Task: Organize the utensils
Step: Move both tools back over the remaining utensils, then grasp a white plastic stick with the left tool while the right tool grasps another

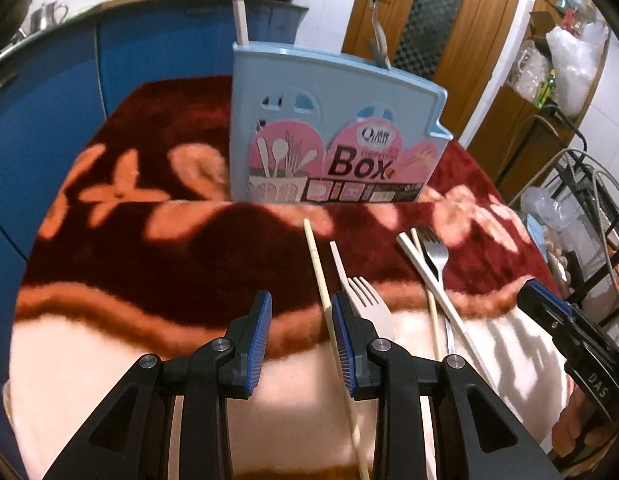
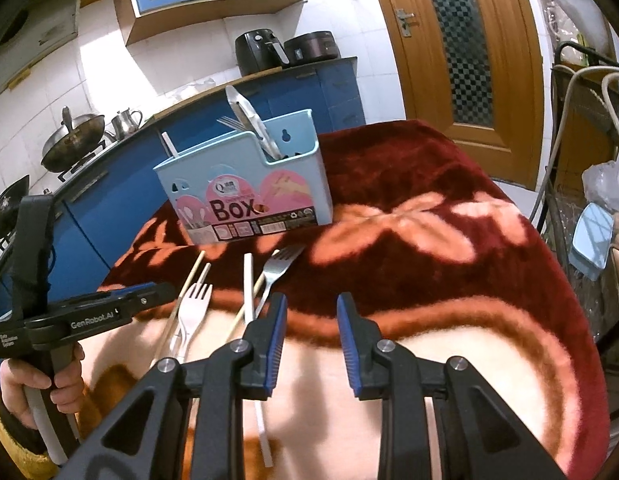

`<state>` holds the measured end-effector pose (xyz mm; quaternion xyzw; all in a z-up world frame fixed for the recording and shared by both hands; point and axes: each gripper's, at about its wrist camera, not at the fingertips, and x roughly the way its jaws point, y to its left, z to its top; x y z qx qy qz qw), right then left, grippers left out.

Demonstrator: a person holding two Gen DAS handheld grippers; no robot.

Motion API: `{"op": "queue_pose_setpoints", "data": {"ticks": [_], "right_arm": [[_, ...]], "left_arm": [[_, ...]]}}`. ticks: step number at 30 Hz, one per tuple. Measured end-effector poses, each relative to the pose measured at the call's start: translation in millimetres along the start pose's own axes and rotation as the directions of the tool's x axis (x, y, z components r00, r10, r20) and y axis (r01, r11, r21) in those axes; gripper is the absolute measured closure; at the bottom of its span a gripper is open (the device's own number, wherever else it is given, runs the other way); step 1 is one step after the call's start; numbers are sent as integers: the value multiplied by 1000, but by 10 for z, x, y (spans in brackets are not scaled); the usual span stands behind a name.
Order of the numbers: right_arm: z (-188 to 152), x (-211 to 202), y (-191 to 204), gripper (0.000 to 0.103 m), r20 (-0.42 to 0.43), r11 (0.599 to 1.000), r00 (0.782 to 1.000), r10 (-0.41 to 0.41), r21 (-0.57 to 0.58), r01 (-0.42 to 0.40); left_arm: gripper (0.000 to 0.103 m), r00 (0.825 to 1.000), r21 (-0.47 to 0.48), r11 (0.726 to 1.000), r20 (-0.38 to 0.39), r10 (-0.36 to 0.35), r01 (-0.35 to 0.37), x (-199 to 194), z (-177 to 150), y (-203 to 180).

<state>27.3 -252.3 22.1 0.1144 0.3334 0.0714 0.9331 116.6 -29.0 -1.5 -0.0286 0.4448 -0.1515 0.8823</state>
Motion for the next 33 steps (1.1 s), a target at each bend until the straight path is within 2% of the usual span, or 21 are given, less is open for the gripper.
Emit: {"op": "queue_pose_setpoints", "data": {"ticks": [10,17,23,27,30,32,33], "right_arm": [[-42,61,-61,74,-16,1000,1000,20,13,-20],[-41,68,-58,74,-21,1000,999,29,14,-28],[-39,59,-32,74,-27,999,999,32,11,-32],[-27,35,15,74,-30,1000,999,29,-8,-29],[-3,35,53,74,-36,999,999,25,-20,-26],[15,43,78,74,-49,999,998,31,-25,-32],[19,51,91,74,-54,999,998,32,-31,-34]], "left_arm": [[71,996,16,1000,-84,-9,11,220,160,-33],[72,987,2,998,-148,-63,64,317,288,12],[73,979,55,997,-201,-37,49,400,355,-73],[73,978,60,996,-203,-51,64,400,331,-61],[84,981,43,998,-188,-47,56,403,324,-38],[94,980,-12,996,-179,-84,83,396,318,47],[95,979,-40,994,-174,-105,99,391,308,106]]}}
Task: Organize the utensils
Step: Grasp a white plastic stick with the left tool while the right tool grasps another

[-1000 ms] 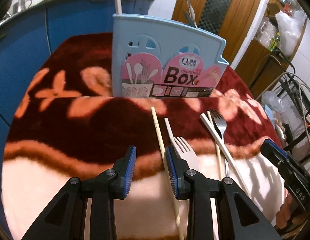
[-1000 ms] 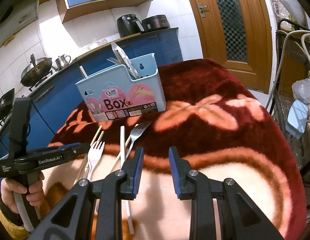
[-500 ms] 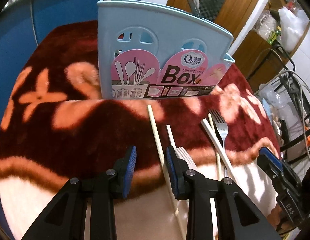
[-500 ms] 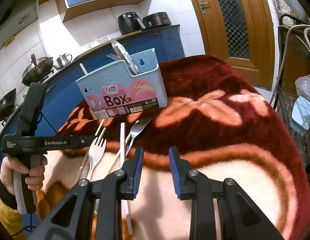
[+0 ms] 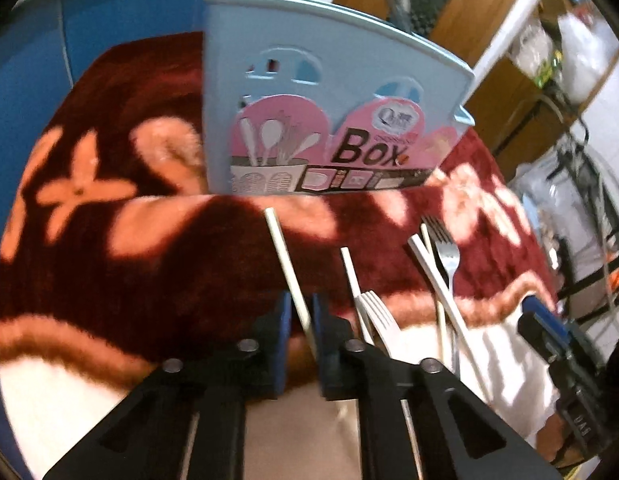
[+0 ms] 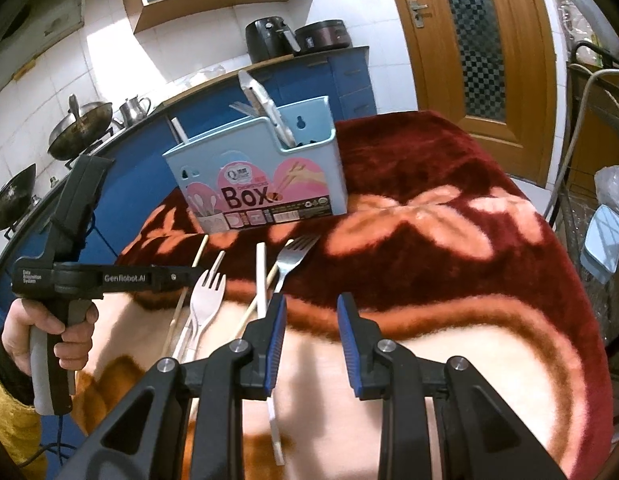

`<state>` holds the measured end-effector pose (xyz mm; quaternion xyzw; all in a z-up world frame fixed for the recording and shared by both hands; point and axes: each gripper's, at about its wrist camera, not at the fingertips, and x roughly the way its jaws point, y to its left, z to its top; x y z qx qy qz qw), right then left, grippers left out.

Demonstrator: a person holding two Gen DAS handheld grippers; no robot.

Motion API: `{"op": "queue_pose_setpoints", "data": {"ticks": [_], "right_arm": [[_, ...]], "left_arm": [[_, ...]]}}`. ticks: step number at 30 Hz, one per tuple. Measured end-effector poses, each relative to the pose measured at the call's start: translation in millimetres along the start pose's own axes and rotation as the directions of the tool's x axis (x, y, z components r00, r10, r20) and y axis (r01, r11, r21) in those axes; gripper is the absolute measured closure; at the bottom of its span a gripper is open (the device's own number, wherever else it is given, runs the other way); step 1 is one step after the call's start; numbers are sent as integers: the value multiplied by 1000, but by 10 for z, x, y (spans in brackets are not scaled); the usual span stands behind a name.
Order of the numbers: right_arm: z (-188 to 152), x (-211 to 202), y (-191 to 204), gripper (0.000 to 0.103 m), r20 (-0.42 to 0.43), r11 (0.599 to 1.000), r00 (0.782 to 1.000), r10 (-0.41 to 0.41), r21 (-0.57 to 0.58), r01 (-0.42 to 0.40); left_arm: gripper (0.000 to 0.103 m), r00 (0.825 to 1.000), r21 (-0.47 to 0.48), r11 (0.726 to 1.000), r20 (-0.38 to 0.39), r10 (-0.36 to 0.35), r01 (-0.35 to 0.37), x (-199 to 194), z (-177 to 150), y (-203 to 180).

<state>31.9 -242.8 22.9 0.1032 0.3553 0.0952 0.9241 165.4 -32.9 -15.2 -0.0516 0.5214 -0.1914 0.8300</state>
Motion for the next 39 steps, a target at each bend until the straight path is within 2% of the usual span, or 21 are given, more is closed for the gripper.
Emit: {"op": "queue_pose_setpoints", "data": {"ticks": [3,7,10,14,17,29,31,33,39], "right_arm": [[9,43,71,74,-21,1000,1000,-8,-28,7],[26,114,146,74,-47,999,999,5,-53,-8],[69,183,221,74,-66,996,997,25,-83,-30],[139,285,302,74,-93,993,995,41,-102,-50],[181,391,375,78,-125,991,991,48,-120,-63],[270,741,527,84,-247,985,969,-8,-168,-35],[269,765,544,86,-249,983,968,-25,-184,-22],[281,764,569,93,-243,979,969,-44,-202,-6],[305,667,491,95,-227,989,974,8,-140,-40]], "left_arm": [[99,998,-79,995,27,-62,64,-49,-54,152],[99,992,-116,989,96,-81,92,-186,-157,297],[99,985,-120,988,154,-74,93,-316,-209,354],[99,973,-75,996,230,-27,46,-447,-239,313],[99,963,-56,997,267,-27,44,-515,-268,294],[99,945,-35,998,325,-37,52,-703,-385,391],[99,942,-28,998,333,-37,49,-716,-392,365],[99,939,-21,999,342,-39,50,-737,-395,342],[99,924,-4,998,378,-55,61,-832,-389,279]]}}
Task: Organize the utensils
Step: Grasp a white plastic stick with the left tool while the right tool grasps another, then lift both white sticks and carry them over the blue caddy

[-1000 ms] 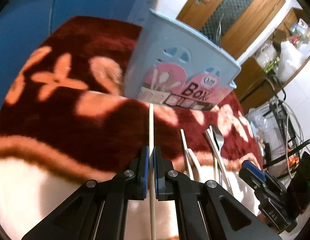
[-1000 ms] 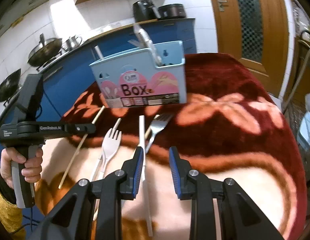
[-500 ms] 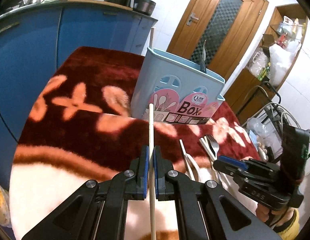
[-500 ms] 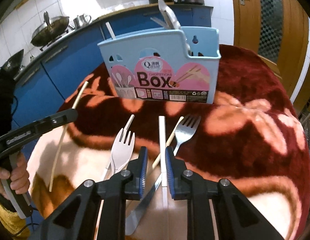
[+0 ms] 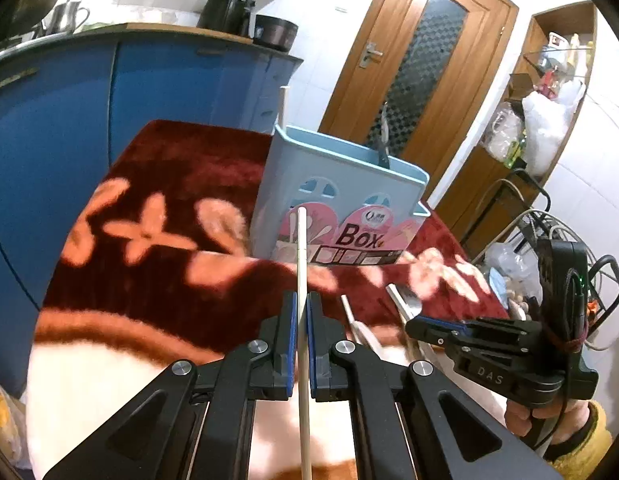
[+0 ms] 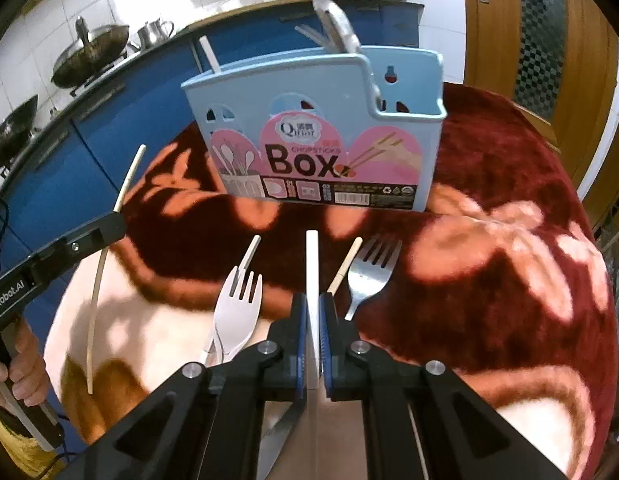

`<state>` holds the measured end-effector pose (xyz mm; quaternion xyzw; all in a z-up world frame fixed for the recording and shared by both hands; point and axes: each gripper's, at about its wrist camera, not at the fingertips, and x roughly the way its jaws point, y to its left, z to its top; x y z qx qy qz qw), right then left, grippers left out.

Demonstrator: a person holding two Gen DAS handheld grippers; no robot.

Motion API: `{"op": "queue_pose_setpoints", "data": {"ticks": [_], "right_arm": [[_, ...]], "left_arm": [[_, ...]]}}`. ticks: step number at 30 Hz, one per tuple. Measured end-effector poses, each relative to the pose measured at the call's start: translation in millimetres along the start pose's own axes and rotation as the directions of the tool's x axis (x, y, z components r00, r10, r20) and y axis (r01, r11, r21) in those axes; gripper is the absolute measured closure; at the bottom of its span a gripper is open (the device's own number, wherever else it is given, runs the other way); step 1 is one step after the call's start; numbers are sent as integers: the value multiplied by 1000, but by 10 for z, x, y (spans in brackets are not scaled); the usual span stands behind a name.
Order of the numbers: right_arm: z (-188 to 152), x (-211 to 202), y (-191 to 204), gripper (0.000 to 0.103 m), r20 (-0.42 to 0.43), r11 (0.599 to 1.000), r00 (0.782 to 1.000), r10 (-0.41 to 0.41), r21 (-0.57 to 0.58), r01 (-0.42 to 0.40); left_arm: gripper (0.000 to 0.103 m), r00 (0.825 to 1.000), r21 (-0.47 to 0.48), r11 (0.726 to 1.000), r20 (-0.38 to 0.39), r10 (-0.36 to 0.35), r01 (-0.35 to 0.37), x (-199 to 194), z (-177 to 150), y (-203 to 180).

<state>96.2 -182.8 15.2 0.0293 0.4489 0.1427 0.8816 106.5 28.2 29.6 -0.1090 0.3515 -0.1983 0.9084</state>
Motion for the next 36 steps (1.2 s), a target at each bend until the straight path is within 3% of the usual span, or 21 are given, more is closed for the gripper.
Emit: {"op": "queue_pose_setpoints", "data": {"ticks": [6,12,16,21,29,36], "right_arm": [[-43,-143,-83,95,31,998,998,48,34,-49],[-43,-396,-189,95,133,991,986,101,74,-112],[15,-587,-206,95,242,990,965,102,71,-123],[158,-790,-190,95,376,992,923,79,62,-110],[443,-881,-328,95,489,986,869,81,89,-142],[778,-835,-452,95,568,986,821,59,97,-137]], "left_arm": [[99,1000,1,1000,31,-1,1,-73,30,-66],[99,995,-2,1000,93,-17,17,-164,111,-143],[99,987,14,999,156,-32,30,-208,256,-227],[99,977,12,1000,210,-20,18,-197,476,-296],[99,952,13,1000,306,19,-24,-193,848,-396],[99,906,34,997,421,43,-64,-204,1189,-505]]}}
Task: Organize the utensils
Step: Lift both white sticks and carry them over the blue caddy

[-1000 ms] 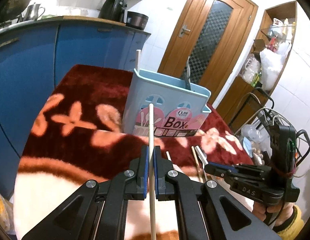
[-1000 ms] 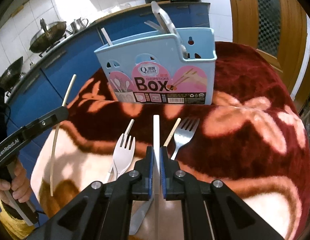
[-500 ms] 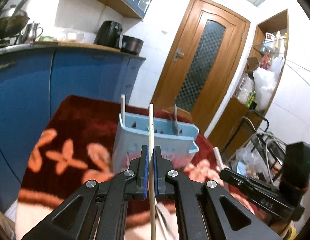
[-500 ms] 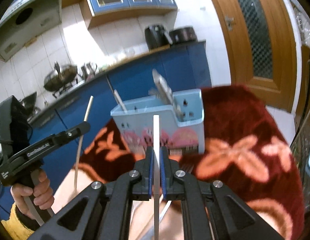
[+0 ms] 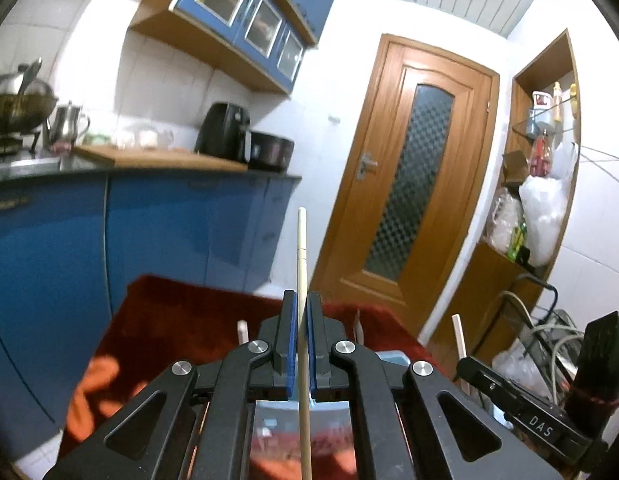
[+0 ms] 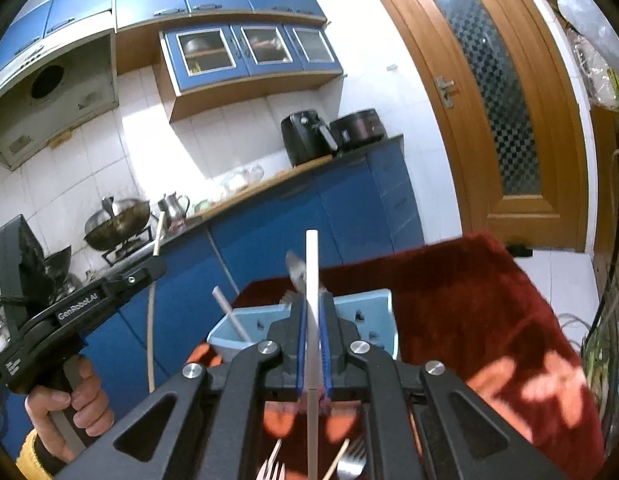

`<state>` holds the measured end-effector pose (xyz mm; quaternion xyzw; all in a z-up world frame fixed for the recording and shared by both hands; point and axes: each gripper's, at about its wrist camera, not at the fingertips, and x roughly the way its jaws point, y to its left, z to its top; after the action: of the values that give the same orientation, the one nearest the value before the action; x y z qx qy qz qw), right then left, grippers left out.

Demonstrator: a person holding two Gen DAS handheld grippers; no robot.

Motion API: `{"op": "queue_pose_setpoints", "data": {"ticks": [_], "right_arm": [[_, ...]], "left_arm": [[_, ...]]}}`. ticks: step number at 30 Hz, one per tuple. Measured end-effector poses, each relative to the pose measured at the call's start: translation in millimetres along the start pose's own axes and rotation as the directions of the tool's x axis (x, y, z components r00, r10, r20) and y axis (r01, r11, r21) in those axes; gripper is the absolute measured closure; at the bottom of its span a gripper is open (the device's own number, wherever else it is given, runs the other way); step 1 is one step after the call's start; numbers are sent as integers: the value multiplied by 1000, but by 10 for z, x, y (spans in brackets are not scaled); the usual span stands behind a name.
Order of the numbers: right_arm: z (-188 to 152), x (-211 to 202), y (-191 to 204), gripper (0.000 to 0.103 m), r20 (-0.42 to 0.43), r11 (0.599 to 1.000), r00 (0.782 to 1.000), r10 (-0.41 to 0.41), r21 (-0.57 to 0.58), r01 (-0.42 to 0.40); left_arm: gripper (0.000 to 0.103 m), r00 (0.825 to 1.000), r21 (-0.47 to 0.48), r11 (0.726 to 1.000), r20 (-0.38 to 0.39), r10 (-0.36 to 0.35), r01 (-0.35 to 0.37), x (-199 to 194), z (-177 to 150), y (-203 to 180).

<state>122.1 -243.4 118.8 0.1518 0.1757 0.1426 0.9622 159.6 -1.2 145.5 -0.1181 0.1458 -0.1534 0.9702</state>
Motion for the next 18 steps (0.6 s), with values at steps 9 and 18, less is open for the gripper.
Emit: {"op": "queue_pose_setpoints", "data": {"ticks": [9,18], "right_arm": [[225,288,-19,95,70,999,998,4,-39,-1],[344,578,-114,95,114,996,993,-15,-81,24]], "left_arm": [[99,996,-7,999,74,41,-40,316,156,25],[99,977,26,994,184,103,-109,526,112,23]]}}
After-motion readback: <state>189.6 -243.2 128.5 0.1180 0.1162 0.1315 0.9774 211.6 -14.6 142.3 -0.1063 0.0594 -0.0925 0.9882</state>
